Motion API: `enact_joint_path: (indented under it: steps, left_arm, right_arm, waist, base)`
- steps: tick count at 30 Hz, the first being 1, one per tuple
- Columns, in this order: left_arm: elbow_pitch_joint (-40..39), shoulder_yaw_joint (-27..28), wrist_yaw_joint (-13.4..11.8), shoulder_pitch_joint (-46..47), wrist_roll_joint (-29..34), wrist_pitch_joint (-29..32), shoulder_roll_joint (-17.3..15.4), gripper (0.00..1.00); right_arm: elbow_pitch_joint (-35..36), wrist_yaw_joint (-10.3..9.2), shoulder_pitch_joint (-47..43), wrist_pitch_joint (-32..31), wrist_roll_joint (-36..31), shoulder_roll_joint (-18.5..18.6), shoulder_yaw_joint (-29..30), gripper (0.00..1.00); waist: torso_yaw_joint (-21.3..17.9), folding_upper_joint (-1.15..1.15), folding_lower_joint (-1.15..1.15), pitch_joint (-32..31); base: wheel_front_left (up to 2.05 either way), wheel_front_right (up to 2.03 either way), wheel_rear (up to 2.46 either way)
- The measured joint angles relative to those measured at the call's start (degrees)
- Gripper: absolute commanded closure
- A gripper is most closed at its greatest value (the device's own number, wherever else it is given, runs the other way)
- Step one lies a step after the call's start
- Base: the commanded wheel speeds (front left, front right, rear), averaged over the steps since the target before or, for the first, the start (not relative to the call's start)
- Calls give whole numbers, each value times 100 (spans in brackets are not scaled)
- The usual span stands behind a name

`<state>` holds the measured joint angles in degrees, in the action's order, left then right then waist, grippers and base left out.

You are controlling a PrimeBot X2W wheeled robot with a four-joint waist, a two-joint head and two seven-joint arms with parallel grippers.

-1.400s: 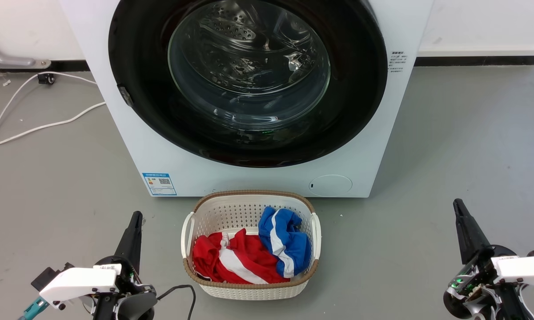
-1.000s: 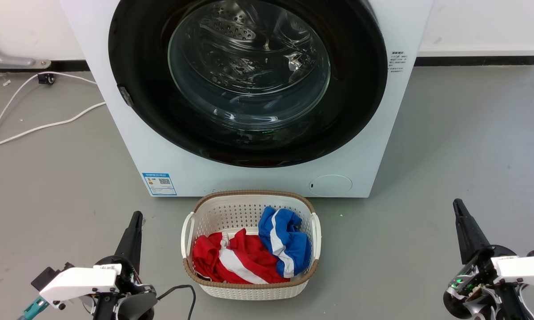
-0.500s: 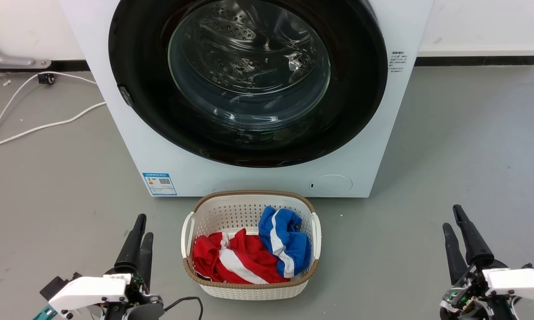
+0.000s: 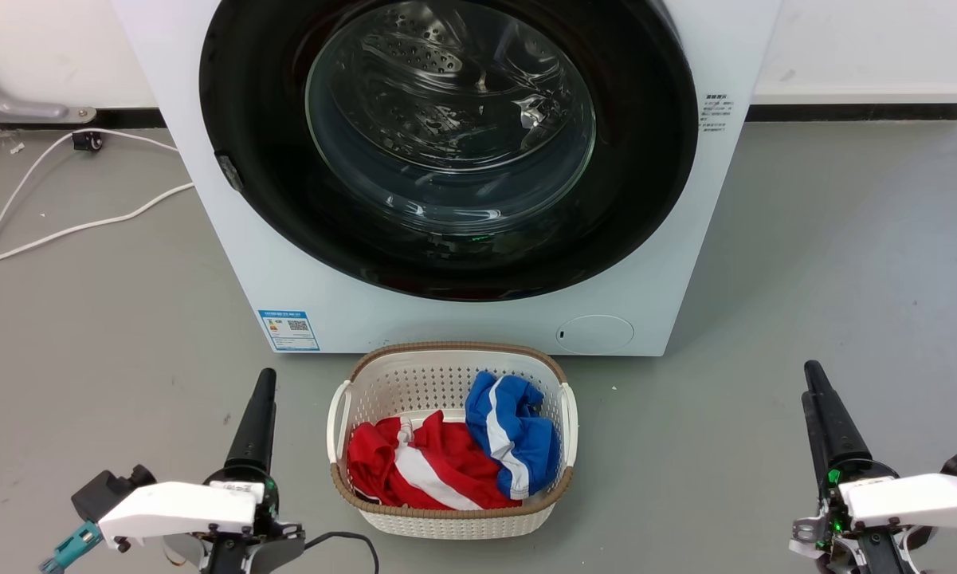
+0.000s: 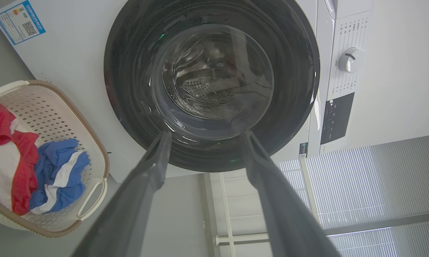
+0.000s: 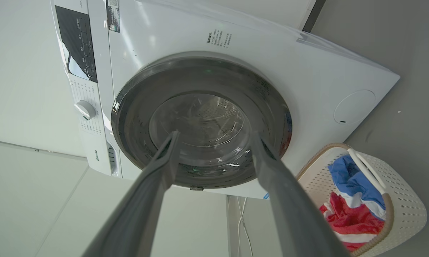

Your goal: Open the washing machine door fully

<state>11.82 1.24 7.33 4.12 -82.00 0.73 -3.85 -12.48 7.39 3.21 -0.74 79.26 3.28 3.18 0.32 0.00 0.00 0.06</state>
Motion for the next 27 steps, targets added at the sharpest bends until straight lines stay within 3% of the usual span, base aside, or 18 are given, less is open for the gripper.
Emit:
enact_joint_path:
  steps: [8, 27]
  left_arm:
    - [-168, -165, 0, 7, 1022, -202, -96, 0]
    - [-136, -553, 1, 93, 3197, -565, -421, 0]
  right_arm:
    - [143, 0, -105, 203, -1345, 9, -49, 0]
    - [549, 1, -241, 277, -3657, 0, -75, 0]
  waist:
    - [-3, 0, 0, -18]
    - [-8, 0, 0, -24]
  base:
    - [0, 0, 0]
    - [0, 0, 0]
